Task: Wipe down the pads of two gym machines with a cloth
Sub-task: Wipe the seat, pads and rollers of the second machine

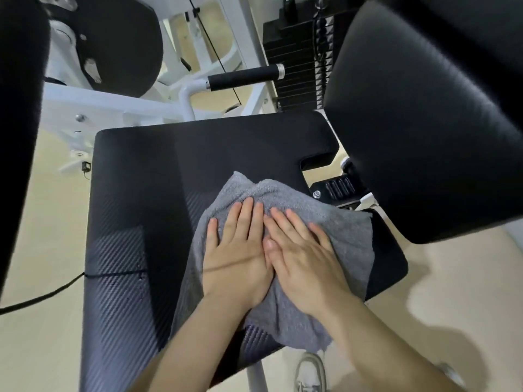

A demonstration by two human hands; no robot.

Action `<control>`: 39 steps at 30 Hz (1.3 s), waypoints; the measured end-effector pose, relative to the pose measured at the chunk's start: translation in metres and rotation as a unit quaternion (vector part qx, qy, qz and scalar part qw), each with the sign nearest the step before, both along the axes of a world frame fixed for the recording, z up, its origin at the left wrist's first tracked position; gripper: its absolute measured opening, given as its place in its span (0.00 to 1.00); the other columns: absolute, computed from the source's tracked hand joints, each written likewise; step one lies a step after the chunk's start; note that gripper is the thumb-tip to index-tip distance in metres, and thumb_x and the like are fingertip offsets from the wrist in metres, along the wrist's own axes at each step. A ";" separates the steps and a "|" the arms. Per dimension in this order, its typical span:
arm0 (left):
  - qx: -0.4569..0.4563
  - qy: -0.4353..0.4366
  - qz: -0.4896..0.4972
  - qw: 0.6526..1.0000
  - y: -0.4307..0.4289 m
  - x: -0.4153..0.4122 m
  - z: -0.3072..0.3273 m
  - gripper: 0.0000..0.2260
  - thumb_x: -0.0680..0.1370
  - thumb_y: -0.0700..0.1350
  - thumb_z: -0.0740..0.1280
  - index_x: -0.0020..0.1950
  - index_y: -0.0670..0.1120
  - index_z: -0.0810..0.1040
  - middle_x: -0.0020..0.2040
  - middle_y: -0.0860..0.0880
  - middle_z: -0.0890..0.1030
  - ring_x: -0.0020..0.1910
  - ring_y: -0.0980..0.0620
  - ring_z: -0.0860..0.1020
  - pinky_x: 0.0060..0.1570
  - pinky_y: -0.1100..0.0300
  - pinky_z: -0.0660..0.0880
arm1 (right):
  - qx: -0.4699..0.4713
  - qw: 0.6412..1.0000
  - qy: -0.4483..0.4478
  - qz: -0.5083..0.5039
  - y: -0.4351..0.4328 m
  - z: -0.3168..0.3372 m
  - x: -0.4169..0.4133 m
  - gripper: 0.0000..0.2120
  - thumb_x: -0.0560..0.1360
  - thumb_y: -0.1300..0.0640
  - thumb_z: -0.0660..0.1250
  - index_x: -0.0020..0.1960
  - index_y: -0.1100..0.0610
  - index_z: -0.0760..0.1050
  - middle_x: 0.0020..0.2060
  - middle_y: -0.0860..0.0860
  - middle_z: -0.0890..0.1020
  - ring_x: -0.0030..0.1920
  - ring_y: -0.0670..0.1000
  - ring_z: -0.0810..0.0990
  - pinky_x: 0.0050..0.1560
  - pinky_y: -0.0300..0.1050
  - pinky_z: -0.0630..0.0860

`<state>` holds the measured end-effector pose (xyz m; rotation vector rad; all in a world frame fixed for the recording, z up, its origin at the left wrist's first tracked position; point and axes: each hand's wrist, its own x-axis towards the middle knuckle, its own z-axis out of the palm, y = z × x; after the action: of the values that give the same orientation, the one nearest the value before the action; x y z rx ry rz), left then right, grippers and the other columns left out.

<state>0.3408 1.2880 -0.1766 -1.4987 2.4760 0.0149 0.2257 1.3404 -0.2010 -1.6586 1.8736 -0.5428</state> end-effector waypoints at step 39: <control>0.020 0.040 0.071 0.996 -0.241 -0.163 -0.048 0.20 0.81 0.52 0.49 0.56 0.47 0.78 0.55 0.46 0.80 0.58 0.44 0.74 0.57 0.45 0.60 | 0.038 0.977 -0.081 -0.191 -0.244 -0.049 -0.124 0.22 0.82 0.51 0.42 0.66 0.55 0.69 0.67 0.54 0.70 0.71 0.47 0.59 0.58 0.24 0.49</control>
<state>0.1780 1.0471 -0.2246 -1.6862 2.4076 0.1509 0.1020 1.0962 -0.2499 -1.1683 2.0703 -0.7271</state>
